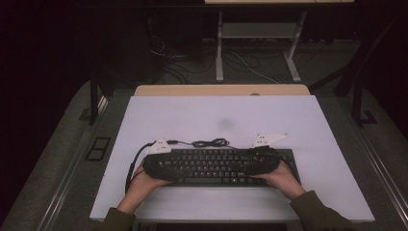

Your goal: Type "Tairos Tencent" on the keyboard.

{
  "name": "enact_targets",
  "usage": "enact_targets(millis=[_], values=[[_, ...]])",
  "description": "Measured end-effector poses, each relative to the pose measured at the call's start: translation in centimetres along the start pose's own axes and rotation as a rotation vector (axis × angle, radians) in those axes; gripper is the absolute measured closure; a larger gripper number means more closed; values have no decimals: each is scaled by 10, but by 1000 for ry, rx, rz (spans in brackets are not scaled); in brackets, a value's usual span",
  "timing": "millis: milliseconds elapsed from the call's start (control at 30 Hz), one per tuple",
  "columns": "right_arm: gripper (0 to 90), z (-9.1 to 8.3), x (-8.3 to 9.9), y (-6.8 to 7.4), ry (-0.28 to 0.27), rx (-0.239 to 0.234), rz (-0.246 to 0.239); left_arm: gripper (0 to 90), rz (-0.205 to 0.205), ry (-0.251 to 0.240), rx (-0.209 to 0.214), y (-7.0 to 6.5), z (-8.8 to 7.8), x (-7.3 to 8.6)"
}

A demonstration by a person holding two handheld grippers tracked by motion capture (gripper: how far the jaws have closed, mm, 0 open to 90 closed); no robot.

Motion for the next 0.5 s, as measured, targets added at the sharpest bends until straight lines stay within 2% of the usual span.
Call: enact_targets(millis=[300,500], values=[[341,9,-8,1,-7,-11,-2,196,-13,-16,-14,2,-8,4],[331,16,-14,2,-13,-19,-5,244,-12,-24,-24,5,-9,6]])
Point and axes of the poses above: each handheld gripper's, and its own axes: z roughly forward along the jaws, x roughly out of its underside, y roughly to its left, the point moved 8 cm from there along z, roughly forward along the jaws, and after that the axes turned 4 degrees about y, right-handed, at the moved point
